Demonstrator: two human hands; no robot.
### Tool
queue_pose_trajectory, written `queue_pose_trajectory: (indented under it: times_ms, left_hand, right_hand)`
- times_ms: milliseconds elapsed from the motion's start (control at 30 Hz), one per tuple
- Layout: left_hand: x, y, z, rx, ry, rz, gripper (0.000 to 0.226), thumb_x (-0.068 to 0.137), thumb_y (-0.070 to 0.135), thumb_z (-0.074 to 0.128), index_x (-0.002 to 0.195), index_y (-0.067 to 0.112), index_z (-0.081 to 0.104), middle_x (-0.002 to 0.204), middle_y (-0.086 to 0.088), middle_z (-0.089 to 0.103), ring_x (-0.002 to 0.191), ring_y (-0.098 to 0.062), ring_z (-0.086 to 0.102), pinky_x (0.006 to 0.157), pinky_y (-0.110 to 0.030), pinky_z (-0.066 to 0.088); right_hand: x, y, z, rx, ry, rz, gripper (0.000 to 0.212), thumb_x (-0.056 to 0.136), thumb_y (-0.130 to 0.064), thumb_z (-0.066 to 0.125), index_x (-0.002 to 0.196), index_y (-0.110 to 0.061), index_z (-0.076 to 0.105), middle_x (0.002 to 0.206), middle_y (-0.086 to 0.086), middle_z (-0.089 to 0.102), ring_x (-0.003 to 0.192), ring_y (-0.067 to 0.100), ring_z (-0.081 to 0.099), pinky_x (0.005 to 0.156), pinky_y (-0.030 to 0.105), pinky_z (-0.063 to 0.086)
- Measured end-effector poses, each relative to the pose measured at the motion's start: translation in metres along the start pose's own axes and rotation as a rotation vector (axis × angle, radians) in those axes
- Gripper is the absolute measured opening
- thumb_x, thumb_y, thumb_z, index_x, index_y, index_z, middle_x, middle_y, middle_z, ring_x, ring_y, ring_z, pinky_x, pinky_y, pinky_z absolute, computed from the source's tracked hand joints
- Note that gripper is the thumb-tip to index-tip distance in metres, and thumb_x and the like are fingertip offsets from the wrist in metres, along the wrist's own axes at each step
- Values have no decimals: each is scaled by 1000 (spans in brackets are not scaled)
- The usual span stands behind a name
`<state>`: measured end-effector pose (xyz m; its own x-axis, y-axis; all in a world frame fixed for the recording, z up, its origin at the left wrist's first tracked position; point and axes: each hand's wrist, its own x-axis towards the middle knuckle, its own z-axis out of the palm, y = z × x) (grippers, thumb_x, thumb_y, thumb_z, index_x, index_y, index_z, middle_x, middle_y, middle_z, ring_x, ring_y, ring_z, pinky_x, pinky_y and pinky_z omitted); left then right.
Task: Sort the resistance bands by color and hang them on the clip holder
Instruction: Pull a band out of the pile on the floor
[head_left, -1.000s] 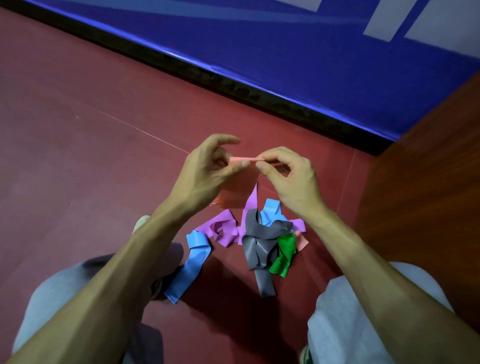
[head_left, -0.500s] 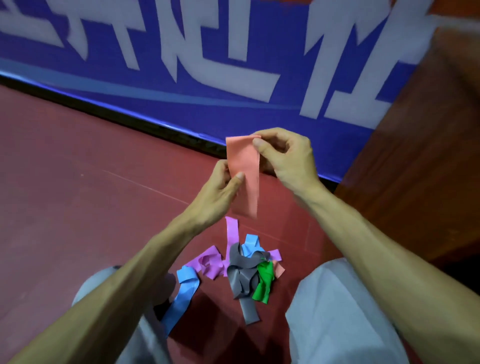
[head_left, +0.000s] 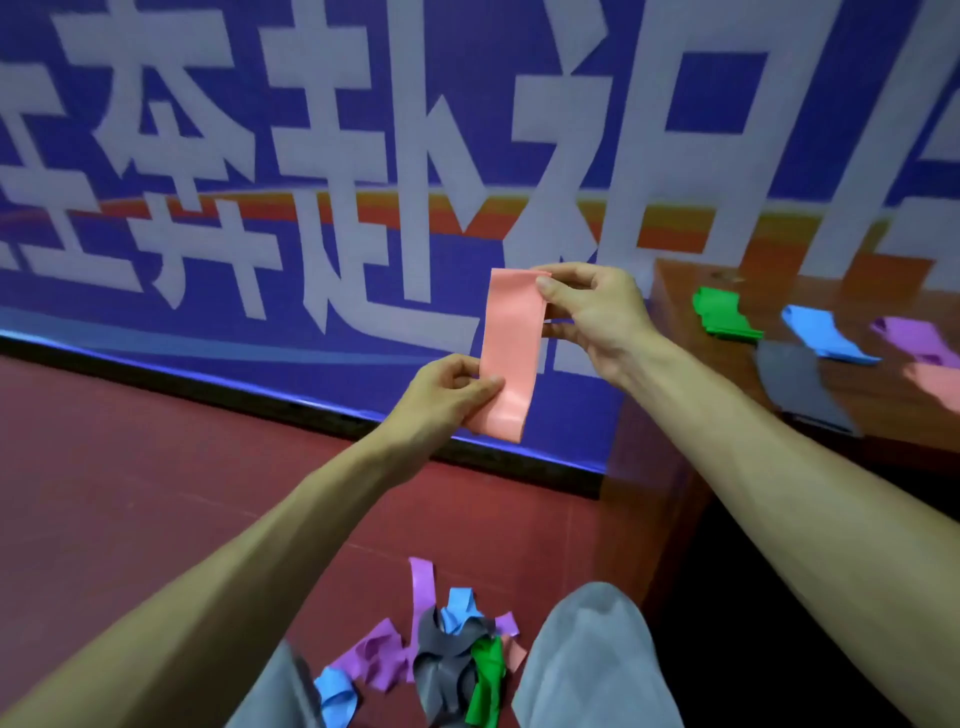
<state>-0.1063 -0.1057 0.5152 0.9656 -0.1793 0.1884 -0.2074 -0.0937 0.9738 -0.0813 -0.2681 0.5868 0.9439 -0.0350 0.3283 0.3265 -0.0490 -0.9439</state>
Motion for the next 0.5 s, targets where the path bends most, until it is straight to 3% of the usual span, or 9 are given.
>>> queue_pose_trajectory:
  times_ms: [200,400,500]
  left_hand:
    - [2,59,48,-32,-106,53,5,92,4,58,96,3,61,83,-18,58,66,-21,51,52,-21,46]
    - [7,95,130,-79,-262,94,11,86,-3,63,97,-3,61,80,-14,61,60,-15,59,56,-21,53]
    - [13,106,177,-71,-325,90,13,84,-3,66,94,4,61,77,-9,63,59,-11,61,56,-20,52]
  right_hand:
    - [-8,-49,-72,23,122,-36,9,92,0,59,93,-5,66,83,7,65,67,18,64,54,27,54]
    - [-19,-73,-157,-66,219,-57,8,90,0,61,94,-4,67,82,6,66,63,14,65,57,27,56]
    - [-28,-80,-207,-145,256,-45,7,88,-2,64,93,-5,68,83,7,68,69,16,66,62,27,59]
